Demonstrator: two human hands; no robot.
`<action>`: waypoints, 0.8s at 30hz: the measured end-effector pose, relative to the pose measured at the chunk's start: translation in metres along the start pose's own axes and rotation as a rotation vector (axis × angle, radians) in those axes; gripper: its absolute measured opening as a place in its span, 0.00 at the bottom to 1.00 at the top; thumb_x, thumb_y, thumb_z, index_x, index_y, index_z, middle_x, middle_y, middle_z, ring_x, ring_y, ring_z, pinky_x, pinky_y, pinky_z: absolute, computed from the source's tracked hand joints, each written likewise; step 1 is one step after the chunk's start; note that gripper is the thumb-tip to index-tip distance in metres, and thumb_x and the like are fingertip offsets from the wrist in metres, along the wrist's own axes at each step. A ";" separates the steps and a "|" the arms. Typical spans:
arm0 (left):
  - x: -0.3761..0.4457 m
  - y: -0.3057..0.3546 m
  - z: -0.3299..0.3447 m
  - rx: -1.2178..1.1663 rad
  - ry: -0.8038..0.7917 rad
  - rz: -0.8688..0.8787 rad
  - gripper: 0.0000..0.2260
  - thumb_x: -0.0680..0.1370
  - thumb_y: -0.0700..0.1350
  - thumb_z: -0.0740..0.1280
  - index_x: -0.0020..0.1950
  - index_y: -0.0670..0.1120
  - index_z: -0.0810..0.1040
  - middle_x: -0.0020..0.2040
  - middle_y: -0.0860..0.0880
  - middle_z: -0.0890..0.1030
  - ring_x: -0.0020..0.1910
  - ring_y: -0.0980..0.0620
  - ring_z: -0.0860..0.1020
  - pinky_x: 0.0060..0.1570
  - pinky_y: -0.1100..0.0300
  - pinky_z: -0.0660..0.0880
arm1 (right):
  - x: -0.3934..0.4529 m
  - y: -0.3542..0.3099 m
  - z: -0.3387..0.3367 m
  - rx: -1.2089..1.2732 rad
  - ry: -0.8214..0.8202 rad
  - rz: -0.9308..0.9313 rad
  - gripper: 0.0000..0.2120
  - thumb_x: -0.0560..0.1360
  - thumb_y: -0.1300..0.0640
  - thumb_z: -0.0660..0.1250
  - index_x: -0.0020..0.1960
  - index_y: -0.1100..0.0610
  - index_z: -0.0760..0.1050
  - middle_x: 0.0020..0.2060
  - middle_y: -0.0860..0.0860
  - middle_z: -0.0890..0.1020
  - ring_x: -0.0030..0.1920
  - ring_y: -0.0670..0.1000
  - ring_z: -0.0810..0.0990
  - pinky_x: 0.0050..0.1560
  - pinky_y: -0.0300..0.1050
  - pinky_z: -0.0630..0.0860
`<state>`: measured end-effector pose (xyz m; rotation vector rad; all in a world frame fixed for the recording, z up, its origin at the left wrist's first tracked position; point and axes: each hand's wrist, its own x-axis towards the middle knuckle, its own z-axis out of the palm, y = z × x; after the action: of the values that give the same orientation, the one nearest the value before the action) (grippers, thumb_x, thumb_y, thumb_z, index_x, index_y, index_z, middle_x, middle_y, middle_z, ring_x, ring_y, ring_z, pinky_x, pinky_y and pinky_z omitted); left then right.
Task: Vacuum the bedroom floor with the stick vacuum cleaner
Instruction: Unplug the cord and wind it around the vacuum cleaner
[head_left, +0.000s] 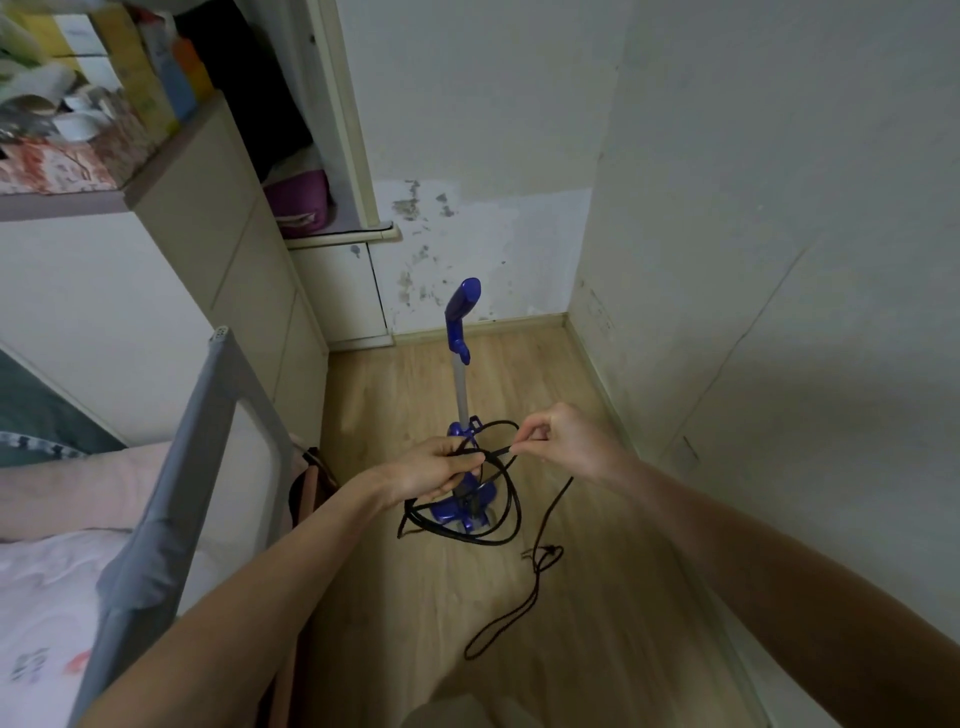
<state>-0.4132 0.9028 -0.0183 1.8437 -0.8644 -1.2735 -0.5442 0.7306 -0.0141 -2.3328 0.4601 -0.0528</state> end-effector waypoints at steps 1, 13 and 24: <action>0.000 -0.001 0.001 0.011 0.011 0.017 0.11 0.82 0.49 0.58 0.44 0.44 0.73 0.26 0.51 0.65 0.20 0.57 0.60 0.21 0.68 0.61 | 0.000 0.001 0.001 -0.009 0.003 -0.008 0.06 0.74 0.54 0.72 0.48 0.55 0.83 0.35 0.44 0.80 0.36 0.40 0.76 0.37 0.28 0.69; 0.001 -0.056 -0.031 -0.549 0.473 -0.197 0.14 0.81 0.49 0.61 0.37 0.47 0.71 0.27 0.52 0.65 0.22 0.56 0.61 0.21 0.64 0.58 | -0.007 0.046 -0.003 -0.109 -0.026 -0.013 0.11 0.80 0.58 0.64 0.44 0.62 0.81 0.30 0.48 0.76 0.31 0.43 0.71 0.35 0.32 0.65; 0.002 -0.104 -0.054 -0.592 0.703 -0.338 0.17 0.82 0.50 0.59 0.34 0.46 0.68 0.26 0.51 0.66 0.21 0.54 0.61 0.19 0.65 0.58 | -0.017 0.049 0.004 -0.621 -0.095 0.131 0.15 0.81 0.49 0.59 0.56 0.58 0.78 0.44 0.54 0.82 0.44 0.53 0.81 0.43 0.44 0.71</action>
<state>-0.3482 0.9643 -0.0943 1.7717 0.1947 -0.8230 -0.5747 0.7070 -0.0484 -2.8827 0.6494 0.3035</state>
